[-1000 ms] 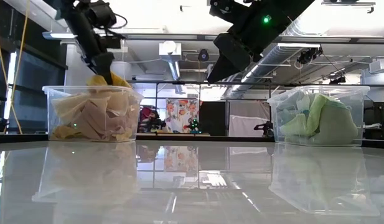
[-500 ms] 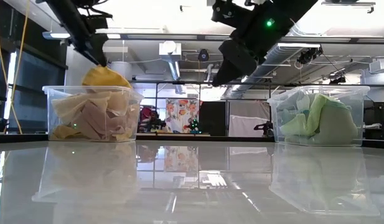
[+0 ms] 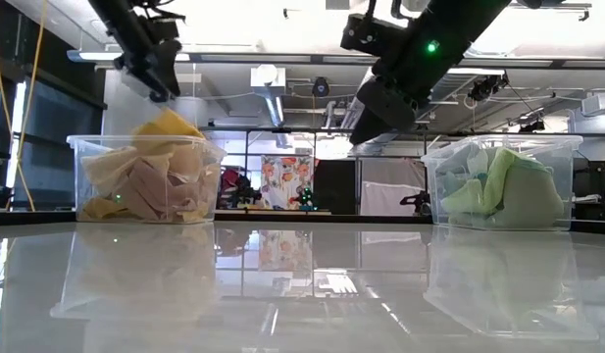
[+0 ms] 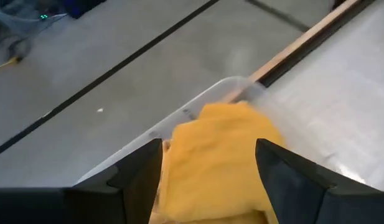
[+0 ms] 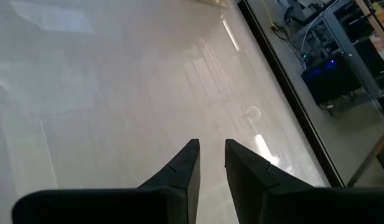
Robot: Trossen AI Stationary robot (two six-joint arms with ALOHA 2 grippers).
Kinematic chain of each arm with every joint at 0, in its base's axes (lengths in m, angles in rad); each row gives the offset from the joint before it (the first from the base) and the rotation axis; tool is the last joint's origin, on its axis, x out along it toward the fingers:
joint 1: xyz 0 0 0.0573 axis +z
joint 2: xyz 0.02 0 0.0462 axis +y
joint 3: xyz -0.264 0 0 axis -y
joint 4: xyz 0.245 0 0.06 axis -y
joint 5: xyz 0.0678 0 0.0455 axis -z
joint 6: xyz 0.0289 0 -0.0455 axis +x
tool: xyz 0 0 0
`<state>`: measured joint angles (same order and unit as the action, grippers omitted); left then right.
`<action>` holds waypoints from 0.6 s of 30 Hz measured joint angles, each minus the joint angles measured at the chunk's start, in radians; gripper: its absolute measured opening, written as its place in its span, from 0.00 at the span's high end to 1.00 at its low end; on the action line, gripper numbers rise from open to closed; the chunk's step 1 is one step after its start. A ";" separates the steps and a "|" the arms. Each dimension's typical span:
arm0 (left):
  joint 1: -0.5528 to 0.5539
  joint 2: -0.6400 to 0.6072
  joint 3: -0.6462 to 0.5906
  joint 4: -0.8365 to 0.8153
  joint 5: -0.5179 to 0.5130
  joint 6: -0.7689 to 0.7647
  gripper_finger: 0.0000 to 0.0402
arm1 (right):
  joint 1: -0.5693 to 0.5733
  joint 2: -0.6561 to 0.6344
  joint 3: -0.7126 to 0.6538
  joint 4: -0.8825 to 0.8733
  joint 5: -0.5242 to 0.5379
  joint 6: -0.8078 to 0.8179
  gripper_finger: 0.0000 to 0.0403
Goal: Sort towels by color in basket
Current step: Put the dark yellow microfiber cloth into the left transparent bin
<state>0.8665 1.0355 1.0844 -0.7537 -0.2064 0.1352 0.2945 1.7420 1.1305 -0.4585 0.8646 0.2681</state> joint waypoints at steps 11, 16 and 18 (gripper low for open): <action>0.025 0.132 -0.051 -0.129 0.195 0.043 0.62 | 0.001 0.000 0.000 -0.016 0.000 0.004 0.82; 0.029 0.255 -0.081 -0.053 0.174 0.051 0.72 | 0.001 0.000 0.000 -0.017 0.000 -0.006 0.82; 0.035 0.301 -0.081 -0.014 0.159 0.051 0.75 | 0.001 0.000 0.000 -0.016 0.000 -0.004 0.82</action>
<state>0.9015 1.3365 1.0031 -0.7681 -0.0477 0.1867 0.2951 1.7420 1.1305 -0.4747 0.8646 0.2639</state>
